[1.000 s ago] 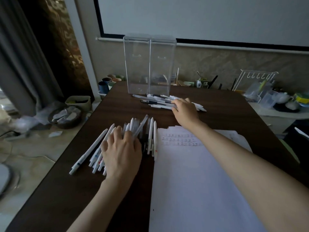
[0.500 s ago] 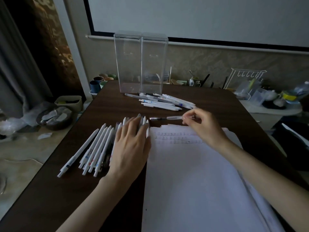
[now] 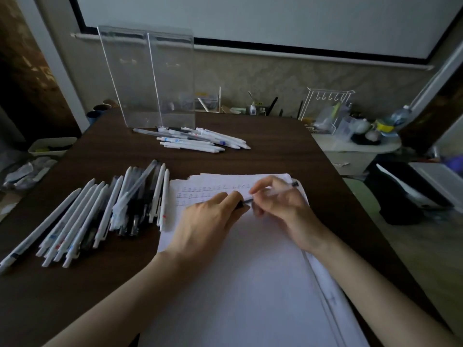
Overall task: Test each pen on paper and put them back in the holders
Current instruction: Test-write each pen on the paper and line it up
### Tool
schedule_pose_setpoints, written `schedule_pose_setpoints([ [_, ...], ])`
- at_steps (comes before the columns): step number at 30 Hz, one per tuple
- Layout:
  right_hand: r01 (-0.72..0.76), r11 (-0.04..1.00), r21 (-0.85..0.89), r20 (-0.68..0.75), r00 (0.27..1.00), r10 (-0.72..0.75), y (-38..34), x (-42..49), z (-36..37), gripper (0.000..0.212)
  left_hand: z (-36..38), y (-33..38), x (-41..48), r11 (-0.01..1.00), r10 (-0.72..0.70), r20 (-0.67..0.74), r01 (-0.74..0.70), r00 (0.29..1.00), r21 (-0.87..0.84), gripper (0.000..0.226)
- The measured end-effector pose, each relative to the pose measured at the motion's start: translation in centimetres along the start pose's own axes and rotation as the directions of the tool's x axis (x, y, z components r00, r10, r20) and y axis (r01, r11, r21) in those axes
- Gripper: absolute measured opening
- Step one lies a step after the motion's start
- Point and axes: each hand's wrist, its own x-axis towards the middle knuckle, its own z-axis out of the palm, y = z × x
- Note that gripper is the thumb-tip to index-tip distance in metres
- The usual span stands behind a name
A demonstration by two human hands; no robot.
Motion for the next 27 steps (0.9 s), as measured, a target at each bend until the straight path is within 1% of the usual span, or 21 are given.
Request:
schedule_pose_setpoints([
  [1, -0.001, 0.999, -0.049, 0.038, 0.999, 0.003, 0.2, 0.1, 0.2, 0.008, 0.0, 0.0, -0.1, 0.999, 0.008, 0.013, -0.007, 1.000, -0.043, 0.043],
  [2, -0.002, 0.999, -0.051, 0.043, 0.999, 0.005, 0.4, 0.2, 0.3, 0.009, 0.0, 0.0, -0.1, 0.995, 0.004, 0.032, 0.000, 0.999, -0.097, 0.046],
  [4, -0.010, 1.000, 0.004, 0.019, 1.000, 0.009, 0.6, 0.4, 0.4, 0.008, 0.2, 0.1, -0.1, 0.986, -0.010, 0.091, 0.025, 0.996, -0.164, 0.053],
  [7, -0.030, 0.999, 0.024, 0.017, 0.999, 0.029, 0.8, 0.6, 0.2, 0.008, 0.1, 0.1, -0.2, 0.995, 0.021, 0.094, -0.011, 0.995, -0.101, 0.050],
  [9, -0.035, 0.999, 0.025, 0.033, 0.999, 0.034, 0.9, 0.6, 0.2, 0.008, -0.2, 0.0, -0.2, 0.998, 0.001, 0.099, 0.005, 0.995, -0.058, 0.054],
  [12, -0.026, 1.000, 0.012, 0.068, 0.997, 0.025, 0.7, 0.4, 0.3, 0.008, -0.4, -0.3, -0.3, 0.994, -0.027, 0.120, 0.039, 0.992, -0.099, 0.059],
  [15, -0.024, 0.999, -0.022, 0.119, 0.993, 0.026, 0.5, 0.3, 0.5, 0.008, -0.3, -0.2, -0.2, 0.995, -0.009, 0.110, 0.019, 0.994, -0.096, 0.058],
  [16, -0.020, 1.000, -0.022, 0.099, 0.995, 0.022, 0.5, 0.4, 0.5, 0.009, -0.2, -0.1, -0.2, 0.996, -0.018, 0.098, 0.026, 0.995, -0.083, 0.059],
  [18, -0.013, 0.998, 0.053, -0.009, 1.000, 0.014, 0.7, 0.7, 0.3, 0.016, 0.1, -0.1, -0.2, 0.998, -0.043, 0.077, 0.047, 0.996, -0.048, 0.064],
  [20, 0.015, 0.994, 0.111, -0.190, 0.982, 0.006, 0.8, 1.2, -0.6, 0.021, 0.2, -0.1, -0.1, 0.999, -0.036, 0.068, 0.036, 0.997, -0.001, 0.065],
  [21, 0.023, 0.996, 0.087, -0.279, 0.960, 0.002, 0.7, 1.4, -1.1, 0.021, 0.2, -0.2, -0.1, 0.999, -0.015, 0.076, 0.013, 0.997, 0.029, 0.064],
  [22, 0.020, 0.999, 0.030, -0.352, 0.936, -0.008, 0.8, 1.6, -1.6, 0.018, 0.3, -0.3, -0.1, 0.998, 0.018, 0.085, -0.023, 0.996, 0.061, 0.063],
  [24, -0.007, 0.993, -0.120, -0.433, 0.900, -0.046, 1.0, 1.7, -2.1, 0.013, 0.8, -0.5, -0.1, 0.989, 0.072, 0.101, -0.084, 0.992, 0.124, 0.060],
  [27, -0.078, 0.927, -0.366, -0.443, 0.891, -0.100, 1.6, 2.0, -2.0, 0.022, 1.6, -0.9, -0.2, 0.980, 0.084, 0.091, -0.099, 0.992, 0.171, 0.052],
])
